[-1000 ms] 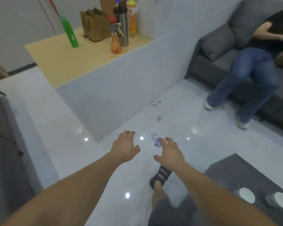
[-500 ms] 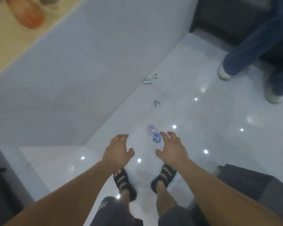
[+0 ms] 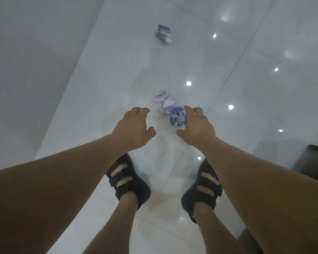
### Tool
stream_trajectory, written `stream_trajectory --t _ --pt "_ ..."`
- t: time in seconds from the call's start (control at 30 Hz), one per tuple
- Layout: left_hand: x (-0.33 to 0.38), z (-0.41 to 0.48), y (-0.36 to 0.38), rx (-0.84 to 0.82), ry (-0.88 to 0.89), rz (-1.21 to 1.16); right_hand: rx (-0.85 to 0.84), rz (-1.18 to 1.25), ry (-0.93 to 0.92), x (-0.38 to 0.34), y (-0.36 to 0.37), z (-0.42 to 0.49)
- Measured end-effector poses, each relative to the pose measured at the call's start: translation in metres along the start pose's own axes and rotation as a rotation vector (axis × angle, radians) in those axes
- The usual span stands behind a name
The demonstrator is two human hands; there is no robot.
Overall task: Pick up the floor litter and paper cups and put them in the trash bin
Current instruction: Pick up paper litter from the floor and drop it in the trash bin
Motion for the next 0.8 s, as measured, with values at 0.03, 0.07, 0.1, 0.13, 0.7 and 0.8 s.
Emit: stream_trajectory --t 0.03,0.07,0.1,0.13,0.7,0.8 --pt "-0.009 0.013 0.014 -0.003 0.003 -0.001 0.018 0.003 0.001 0.002 0.015 0.017" --pt "-0.017 0.024 0.027 -0.003 -0.001 -0.014 0.046 0.002 0.001 0.005 0.029 0.032" --pt "-0.024 0.033 0.039 -0.001 -0.006 -0.035 0.084 -0.007 -0.01 0.008 0.041 0.044" --pt "-0.03 0.04 0.049 -0.001 -0.009 -0.061 0.127 -0.031 -0.031 0.011 0.051 0.055" --pt "-0.014 0.015 0.03 -0.12 -0.024 -0.662 0.074 0.486 -0.353 -0.041 0.067 -0.013" --pt "-0.02 0.013 0.018 -0.058 -0.031 -0.647 -0.013 0.513 -0.362 -0.049 0.057 -0.012"
Point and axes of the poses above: each hand's wrist, its own z-axis towards the middle knuckle, its own y-axis out of the palm, x = y × z, the point moved 3 cm from there along z, towards the middle knuckle
